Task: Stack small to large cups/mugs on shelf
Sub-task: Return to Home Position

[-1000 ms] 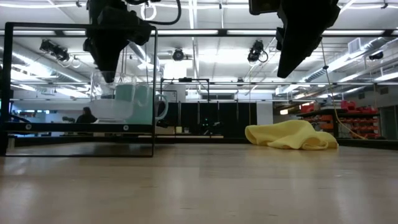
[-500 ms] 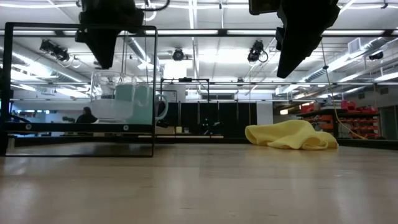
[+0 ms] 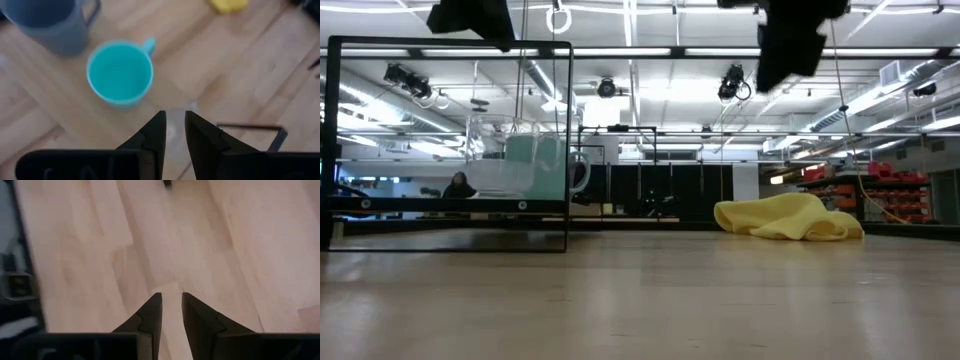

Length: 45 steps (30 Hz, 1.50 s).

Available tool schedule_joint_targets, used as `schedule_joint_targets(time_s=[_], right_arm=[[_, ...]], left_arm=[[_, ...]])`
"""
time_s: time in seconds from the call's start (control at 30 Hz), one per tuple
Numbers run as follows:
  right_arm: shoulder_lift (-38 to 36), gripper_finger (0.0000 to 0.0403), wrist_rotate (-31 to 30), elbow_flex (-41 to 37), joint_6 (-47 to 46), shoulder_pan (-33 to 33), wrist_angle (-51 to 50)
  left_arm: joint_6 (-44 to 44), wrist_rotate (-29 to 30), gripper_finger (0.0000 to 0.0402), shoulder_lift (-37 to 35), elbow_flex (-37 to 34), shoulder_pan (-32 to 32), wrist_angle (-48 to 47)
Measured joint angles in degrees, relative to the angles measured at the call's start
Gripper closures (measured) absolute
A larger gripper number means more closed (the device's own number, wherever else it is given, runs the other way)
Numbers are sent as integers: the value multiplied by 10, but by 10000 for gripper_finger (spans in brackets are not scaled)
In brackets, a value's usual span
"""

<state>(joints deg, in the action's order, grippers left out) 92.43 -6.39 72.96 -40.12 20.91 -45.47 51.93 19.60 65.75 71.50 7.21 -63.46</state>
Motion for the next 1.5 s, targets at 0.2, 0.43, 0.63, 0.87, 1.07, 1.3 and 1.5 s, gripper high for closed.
schedule_joint_targets(time_s=[0.2,0.43,0.63,0.87,1.07,1.3,1.5], right_arm=[[-82,320,0,9,-4,-6,4],[-197,320,-30,9,-86,-5,10],[-269,320,-33,9,-140,-6,14],[-317,320,-32,9,-134,-5,15],[-321,320,-32,9,-104,0,23],[-363,320,-17,7,55,23,179],[-466,320,-17,-42,125,53,239]], left_arm=[[-6,47,322,-22,0,21,7],[-76,49,328,-34,0,46,7],[-108,63,335,-53,0,69,6],[-194,62,326,-81,0,105,-3],[-179,69,331,-97,0,118,-48],[-170,101,332,-155,0,136,9],[-257,128,326,-221,0,172,120]])
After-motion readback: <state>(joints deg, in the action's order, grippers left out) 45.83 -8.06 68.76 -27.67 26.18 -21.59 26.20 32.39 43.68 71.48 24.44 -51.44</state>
